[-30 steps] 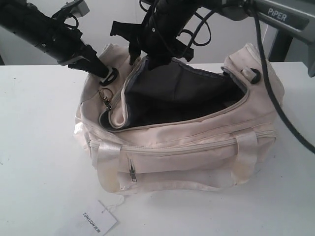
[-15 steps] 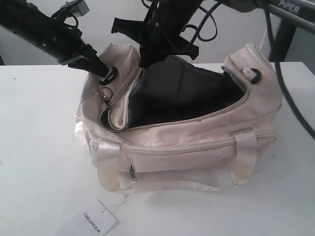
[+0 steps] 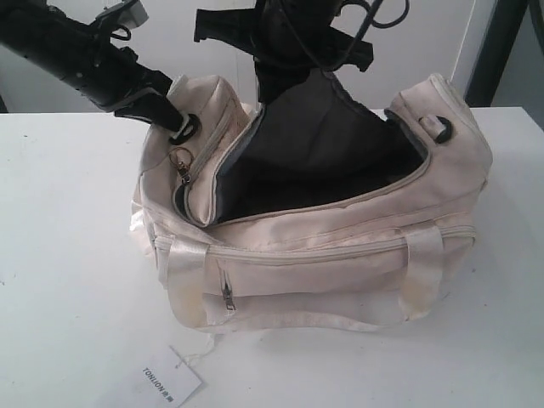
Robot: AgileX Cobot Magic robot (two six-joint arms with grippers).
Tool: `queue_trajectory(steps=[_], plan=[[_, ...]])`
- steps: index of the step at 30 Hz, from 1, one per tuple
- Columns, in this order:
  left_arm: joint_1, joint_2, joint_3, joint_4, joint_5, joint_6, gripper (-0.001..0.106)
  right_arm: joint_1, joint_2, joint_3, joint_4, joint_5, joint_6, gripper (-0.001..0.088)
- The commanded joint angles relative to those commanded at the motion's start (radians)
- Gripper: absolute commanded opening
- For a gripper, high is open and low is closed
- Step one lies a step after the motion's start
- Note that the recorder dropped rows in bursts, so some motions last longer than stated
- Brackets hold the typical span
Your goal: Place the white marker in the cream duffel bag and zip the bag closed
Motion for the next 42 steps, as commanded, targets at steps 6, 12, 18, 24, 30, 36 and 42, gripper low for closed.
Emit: queue_trajectory(steps=[6,12,18,24,30,36,42], plan=[[0.0,0.0,0.0,0.045,-0.004,-0.055,0.0,0.013,-0.039,0.137,0.002,0.0,0.0,0.0],[0.0,0.0,0.0,0.052,-0.004,-0.088,0.0,0.013,-0.095,0.259,-0.044,0.0,0.045,0.0],[0.0,0.0,0.0,0.055,-0.004,-0.089,0.0,0.013,-0.154,0.354,-0.074,0.0,0.134,0.0],[0.0,0.0,0.0,0.055,-0.004,-0.091,0.0,0.013,-0.22,0.417,-0.078,0.0,0.195,0.0],[0.0,0.0,0.0,0.055,0.0,-0.092,0.0,0.013,-0.326,0.453,-0.111,0.0,0.2,0.0],[0.0,0.0,0.0,0.055,0.004,-0.092,0.0,0.013,-0.392,0.457,-0.174,-0.229,0.024,0.0],[0.0,0.0,0.0,0.055,0.011,-0.092,0.0,0.013,-0.328,0.455,-0.036,-0.513,-0.192,0.0]])
